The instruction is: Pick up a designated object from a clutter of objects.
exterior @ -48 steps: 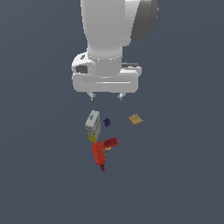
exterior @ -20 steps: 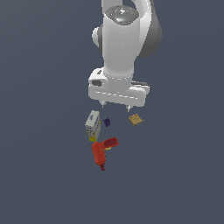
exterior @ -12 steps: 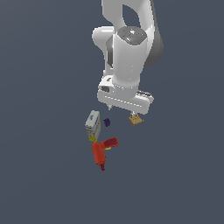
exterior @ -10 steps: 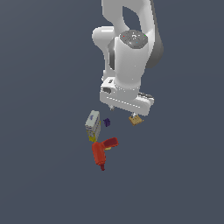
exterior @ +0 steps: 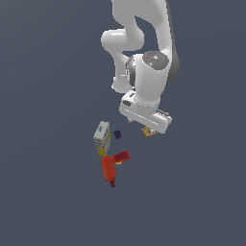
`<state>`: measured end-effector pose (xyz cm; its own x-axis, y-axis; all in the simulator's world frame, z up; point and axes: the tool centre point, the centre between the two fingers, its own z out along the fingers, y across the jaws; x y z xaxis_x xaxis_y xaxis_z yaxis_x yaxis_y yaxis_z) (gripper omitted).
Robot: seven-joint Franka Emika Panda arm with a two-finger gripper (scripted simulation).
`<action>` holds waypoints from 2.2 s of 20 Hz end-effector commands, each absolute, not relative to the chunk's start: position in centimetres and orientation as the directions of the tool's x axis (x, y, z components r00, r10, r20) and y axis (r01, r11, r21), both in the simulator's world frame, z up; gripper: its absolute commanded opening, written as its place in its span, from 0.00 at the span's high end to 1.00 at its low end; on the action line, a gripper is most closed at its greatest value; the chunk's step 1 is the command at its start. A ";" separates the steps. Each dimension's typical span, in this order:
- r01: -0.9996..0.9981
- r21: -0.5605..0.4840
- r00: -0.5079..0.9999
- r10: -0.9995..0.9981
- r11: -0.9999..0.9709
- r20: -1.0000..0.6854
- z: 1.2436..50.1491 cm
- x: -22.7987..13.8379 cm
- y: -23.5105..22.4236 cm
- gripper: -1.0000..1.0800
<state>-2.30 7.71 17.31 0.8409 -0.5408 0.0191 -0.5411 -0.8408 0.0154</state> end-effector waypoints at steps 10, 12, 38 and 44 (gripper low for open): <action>-0.704 0.008 0.710 -0.704 -0.710 0.018 12.6 -5.1 11.0 0.04; -0.729 0.007 0.684 -0.729 -0.684 0.017 11.8 -5.6 11.5 0.04; -0.895 0.000 0.447 -0.895 -0.447 0.000 6.1 -11.0 15.5 0.04; -0.893 0.000 0.450 -0.893 -0.450 0.000 5.5 -11.0 15.4 0.04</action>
